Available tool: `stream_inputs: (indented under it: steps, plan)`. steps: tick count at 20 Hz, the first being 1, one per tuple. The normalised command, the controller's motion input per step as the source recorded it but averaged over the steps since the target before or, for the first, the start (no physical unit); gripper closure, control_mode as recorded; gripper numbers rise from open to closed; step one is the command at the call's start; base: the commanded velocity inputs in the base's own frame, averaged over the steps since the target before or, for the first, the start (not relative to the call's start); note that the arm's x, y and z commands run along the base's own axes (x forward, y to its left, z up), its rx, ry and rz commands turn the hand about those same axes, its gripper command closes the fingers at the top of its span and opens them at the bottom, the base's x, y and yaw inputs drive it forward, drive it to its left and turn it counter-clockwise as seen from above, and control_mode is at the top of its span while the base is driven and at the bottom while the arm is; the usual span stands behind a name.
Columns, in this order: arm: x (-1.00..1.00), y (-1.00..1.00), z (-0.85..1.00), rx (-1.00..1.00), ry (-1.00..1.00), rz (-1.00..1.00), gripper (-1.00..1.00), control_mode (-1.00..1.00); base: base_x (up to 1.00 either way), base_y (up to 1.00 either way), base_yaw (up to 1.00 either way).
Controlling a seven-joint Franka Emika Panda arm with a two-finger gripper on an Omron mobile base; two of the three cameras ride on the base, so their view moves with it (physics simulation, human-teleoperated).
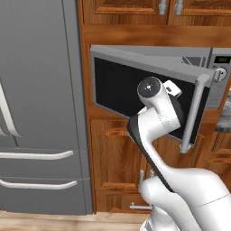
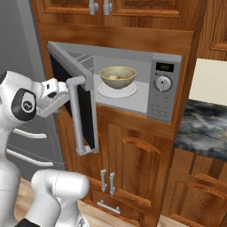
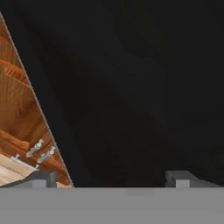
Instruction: Place the bowl containing the chicken drumstick and mushroom in the microwave. Close the microwave door and press the start button to microwave the meal.
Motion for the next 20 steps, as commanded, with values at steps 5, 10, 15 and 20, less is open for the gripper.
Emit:
stream_inputs:
  steps: [5,10,15,20]
  plan:
    - [0.95,0.00,0.00,0.00,-0.15,0.03,-1.00,-1.00,0.00,0.00,0.00]
    - [0.93,0.00,0.00,0.00,-0.10,0.00,-1.00,-1.00,0.00,0.00,0.00]
    - [0.77,0.00,0.07,0.00,-0.01,0.00,-1.00,-1.00,0.00,0.00,0.00]
    - [0.58,-0.14,0.14,0.00,0.00,0.00,-1.00,-1.00,0.00,0.00,0.00]
